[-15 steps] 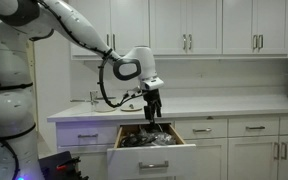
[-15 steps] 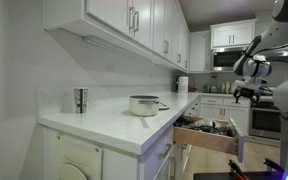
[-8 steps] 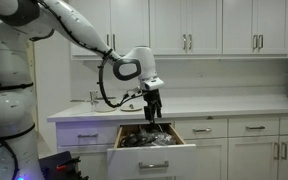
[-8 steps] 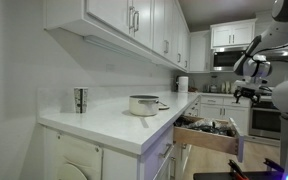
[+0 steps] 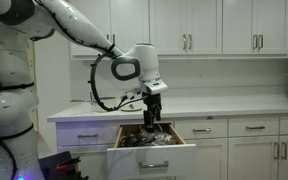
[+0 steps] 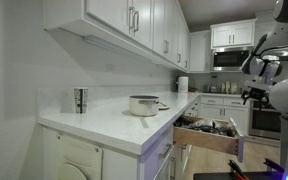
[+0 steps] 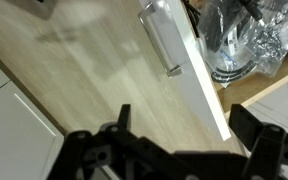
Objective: Open and close the second drawer on the left
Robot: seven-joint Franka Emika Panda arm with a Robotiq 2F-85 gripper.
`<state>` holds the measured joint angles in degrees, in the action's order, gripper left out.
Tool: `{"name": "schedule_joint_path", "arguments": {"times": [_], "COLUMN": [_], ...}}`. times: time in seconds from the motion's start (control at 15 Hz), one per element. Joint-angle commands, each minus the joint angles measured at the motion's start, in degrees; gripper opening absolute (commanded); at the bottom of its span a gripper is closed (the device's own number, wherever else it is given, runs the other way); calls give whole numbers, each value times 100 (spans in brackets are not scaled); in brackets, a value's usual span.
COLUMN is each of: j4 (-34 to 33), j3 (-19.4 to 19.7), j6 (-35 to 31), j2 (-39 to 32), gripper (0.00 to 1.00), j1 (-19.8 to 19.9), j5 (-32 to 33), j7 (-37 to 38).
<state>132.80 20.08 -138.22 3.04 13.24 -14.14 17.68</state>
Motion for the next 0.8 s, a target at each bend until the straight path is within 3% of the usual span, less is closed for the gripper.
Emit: {"name": "schedule_joint_path", "arguments": {"times": [0.0,0.4,0.73], "j4": [-237,-514,-579], "j3": [80,278,275], "j6": [860,1643,1600], "j2": [-11,-299,-683], "gripper": [100,100,100], "j1": [304,623,777], "j5": [-392,-947,-1735], "j7": [-928,-1934,-2195]}}
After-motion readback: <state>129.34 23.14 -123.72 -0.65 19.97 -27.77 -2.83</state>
